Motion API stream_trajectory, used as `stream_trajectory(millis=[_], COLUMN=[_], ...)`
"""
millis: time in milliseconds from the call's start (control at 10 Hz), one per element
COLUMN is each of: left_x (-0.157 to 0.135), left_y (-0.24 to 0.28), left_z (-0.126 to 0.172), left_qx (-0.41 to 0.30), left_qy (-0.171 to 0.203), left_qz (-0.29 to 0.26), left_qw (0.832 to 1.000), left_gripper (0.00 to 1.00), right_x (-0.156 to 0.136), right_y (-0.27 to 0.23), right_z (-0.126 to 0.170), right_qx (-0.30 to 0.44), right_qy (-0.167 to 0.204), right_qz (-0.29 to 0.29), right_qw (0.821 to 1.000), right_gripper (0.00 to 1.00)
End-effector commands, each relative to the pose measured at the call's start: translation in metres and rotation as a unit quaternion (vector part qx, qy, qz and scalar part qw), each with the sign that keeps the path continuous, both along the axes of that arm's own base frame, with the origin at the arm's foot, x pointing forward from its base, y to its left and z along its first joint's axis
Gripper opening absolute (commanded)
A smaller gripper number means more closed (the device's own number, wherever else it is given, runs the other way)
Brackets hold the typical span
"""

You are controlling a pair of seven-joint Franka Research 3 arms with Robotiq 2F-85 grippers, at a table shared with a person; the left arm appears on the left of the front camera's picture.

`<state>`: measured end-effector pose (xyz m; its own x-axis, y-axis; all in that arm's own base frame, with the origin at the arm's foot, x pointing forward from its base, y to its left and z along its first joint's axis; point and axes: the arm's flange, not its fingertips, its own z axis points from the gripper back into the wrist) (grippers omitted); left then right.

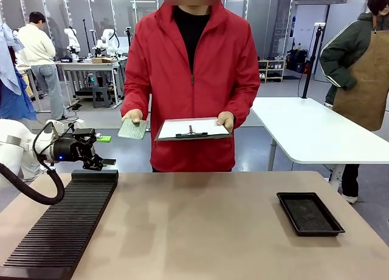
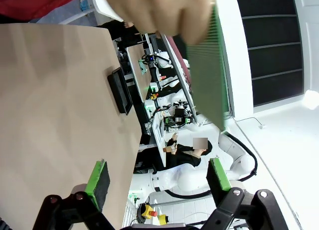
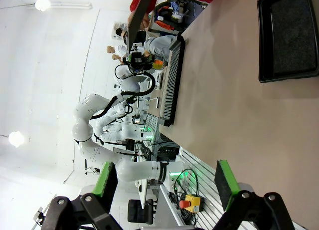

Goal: Inspect the PCB.
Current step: Pick up the Blank PCB that the human is holding.

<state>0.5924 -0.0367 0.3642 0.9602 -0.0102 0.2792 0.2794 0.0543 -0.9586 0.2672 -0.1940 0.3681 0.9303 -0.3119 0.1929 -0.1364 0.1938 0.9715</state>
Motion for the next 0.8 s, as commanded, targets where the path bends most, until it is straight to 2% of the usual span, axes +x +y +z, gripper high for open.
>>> stream_trajectory(millis=[0, 400, 500, 700], left_x=[0.0, 0.0, -0.009, -0.049], left_y=[0.0, 0.0, 0.007, 0.042], left_z=[0.001, 0.0, 0.014, 0.019], left_qx=[0.0, 0.0, 0.005, 0.022], left_qy=[0.0, 0.0, 0.001, 0.005], left_qz=[0.0, 0.0, -0.012, -0.002], left_qw=[1.0, 1.0, 1.0, 1.0], left_gripper=[1.0, 1.0, 1.0, 1.0], right_x=[-0.001, -0.001, -0.001, -0.001], right_y=[0.0, 0.0, 0.0, 0.0], right_z=[0.001, 0.001, 0.001, 0.001], right_qx=[0.005, 0.005, 0.005, 0.005], right_qy=[-0.003, -0.003, -0.003, -0.003], right_qz=[-0.001, -0.001, -0.001, -0.001], right_qw=[1.0, 1.0, 1.0, 1.0], right_gripper=[1.0, 1.0, 1.0, 1.0])
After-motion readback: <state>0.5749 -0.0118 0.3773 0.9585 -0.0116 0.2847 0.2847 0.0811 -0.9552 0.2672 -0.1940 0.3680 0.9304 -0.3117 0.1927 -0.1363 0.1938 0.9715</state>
